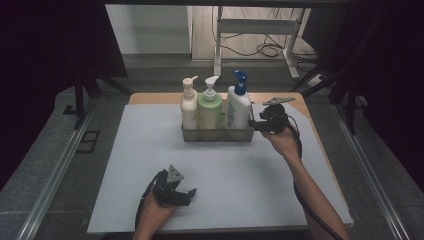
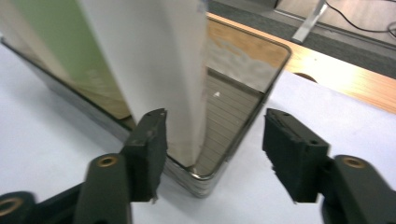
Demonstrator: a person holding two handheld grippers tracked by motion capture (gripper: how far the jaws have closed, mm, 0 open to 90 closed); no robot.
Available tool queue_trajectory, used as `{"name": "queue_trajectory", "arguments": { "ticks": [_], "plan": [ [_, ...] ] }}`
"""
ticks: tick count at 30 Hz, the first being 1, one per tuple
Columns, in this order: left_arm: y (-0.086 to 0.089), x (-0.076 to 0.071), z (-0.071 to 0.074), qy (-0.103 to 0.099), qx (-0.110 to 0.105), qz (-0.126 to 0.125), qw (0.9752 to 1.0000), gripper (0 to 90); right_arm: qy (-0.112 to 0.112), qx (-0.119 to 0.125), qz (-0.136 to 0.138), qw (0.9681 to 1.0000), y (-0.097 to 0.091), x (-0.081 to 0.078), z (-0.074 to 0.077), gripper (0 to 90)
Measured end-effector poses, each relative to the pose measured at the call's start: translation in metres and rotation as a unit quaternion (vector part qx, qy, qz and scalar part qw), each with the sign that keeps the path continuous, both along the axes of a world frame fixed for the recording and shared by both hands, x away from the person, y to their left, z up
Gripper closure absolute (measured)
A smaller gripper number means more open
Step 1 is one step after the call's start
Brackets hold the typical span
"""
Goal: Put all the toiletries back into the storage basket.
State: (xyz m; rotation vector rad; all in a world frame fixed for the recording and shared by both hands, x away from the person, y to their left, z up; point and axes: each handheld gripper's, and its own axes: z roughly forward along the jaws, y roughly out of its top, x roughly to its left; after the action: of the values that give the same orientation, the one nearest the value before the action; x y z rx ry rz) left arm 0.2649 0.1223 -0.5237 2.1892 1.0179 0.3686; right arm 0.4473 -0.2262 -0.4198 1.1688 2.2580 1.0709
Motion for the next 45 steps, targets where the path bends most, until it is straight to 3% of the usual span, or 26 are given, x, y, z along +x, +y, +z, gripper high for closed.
{"name": "queue_trajectory", "arguments": {
  "ticks": [8,16,25,45],
  "plan": [
    [0.0,0.0,0.0,0.0,0.002,-0.001,1.0,12.6,0.014,0.015,-0.012,0.9997,-0.004,0.011,-0.005,69.5],
    [0.0,0.0,0.0,0.0,0.002,-0.001,1.0,12.7,0.02,0.009,-0.007,0.9997,0.003,0.021,-0.017,88.7],
    [0.0,0.0,0.0,0.0,0.002,-0.001,1.0,12.6,0.035,0.003,-0.011,0.9993,0.014,0.032,-0.026,89.7],
    [0.0,0.0,0.0,0.0,0.002,-0.001,1.0,12.6,0.078,0.016,-0.014,0.9968,0.019,0.046,-0.04,88.5]
  ]
}}
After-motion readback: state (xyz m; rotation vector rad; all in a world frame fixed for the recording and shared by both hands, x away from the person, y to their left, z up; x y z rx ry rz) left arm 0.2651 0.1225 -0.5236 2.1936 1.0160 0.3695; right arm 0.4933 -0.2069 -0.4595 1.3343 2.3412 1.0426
